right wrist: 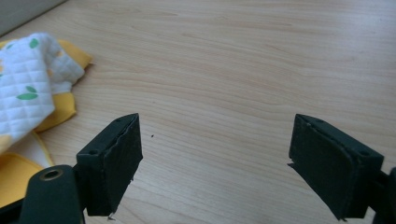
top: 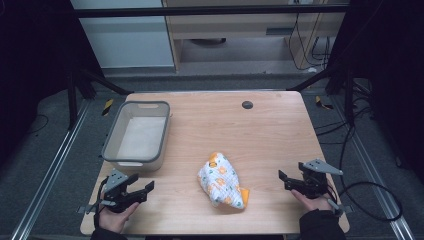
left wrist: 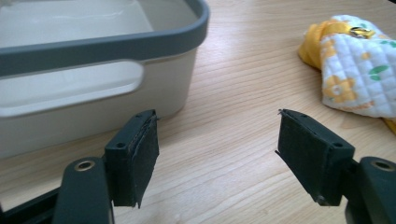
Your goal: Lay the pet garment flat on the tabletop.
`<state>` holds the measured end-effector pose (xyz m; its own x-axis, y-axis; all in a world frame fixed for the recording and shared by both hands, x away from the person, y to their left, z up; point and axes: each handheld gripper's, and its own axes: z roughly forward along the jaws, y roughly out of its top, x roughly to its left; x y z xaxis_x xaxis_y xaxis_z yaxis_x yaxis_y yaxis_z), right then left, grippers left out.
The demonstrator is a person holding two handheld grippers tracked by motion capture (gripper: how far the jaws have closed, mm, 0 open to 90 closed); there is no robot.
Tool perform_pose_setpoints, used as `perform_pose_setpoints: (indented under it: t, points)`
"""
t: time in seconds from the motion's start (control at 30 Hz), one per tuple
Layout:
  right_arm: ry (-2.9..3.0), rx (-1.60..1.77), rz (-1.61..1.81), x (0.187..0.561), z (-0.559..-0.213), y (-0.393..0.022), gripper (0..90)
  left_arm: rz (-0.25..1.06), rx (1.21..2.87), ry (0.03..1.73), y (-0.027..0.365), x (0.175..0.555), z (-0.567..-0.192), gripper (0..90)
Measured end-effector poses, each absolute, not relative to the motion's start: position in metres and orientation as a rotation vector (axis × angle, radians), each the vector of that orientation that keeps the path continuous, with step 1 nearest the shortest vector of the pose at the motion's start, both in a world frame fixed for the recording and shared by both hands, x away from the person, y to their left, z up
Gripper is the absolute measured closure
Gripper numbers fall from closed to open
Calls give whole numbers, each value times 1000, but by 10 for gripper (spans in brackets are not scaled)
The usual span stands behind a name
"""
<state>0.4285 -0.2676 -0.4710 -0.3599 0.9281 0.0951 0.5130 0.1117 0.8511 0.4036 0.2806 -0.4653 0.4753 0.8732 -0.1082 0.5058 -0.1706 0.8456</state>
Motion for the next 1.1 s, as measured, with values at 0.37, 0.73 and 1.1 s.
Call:
perform_pose_setpoints:
  t: [0.37,0.73,1.1]
  points:
    - [1972,1284,1223,424,-455,-245,185,522,1832,1101,263,402,-459,290]
    - [2014,1216,1255,427,-437,-229,223,490,1796,1063,252,404,-446,295]
    - [2053,1192,1286,442,-420,-213,237,505,1775,990,229,420,-422,303]
